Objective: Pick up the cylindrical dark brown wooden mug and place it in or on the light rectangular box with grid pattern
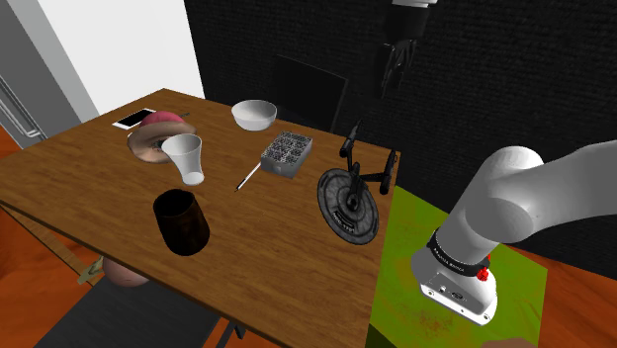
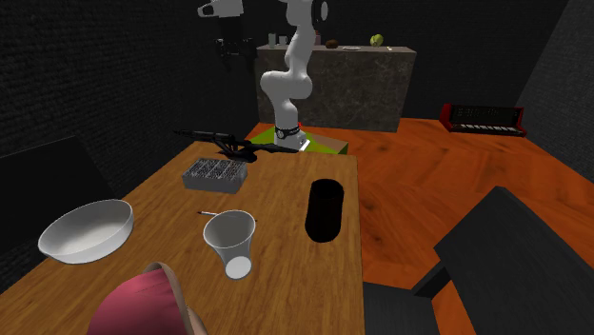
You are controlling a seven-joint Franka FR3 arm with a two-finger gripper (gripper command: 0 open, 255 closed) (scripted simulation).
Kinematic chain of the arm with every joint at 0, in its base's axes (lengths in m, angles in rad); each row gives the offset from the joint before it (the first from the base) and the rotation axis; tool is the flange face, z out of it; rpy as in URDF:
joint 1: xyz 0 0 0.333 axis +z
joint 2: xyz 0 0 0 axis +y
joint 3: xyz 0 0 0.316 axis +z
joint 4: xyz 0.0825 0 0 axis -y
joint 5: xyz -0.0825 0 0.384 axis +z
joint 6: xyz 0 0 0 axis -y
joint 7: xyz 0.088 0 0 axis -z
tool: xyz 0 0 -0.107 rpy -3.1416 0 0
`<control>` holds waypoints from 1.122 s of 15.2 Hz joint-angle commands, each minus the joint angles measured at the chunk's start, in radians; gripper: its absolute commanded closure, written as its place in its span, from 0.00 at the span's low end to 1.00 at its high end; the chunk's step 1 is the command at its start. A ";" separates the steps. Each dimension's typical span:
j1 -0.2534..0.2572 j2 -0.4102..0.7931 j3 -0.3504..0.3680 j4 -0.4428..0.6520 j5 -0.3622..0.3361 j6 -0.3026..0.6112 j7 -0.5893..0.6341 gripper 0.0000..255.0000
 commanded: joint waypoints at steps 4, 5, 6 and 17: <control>0.021 0.049 0.059 -0.002 0.037 0.056 0.059 0.00; 0.028 0.068 0.079 -0.001 0.049 0.075 0.078 0.00; 0.035 0.088 0.098 0.002 0.059 0.093 0.098 0.00; 0.085 0.372 0.303 0.115 0.113 0.286 0.312 0.00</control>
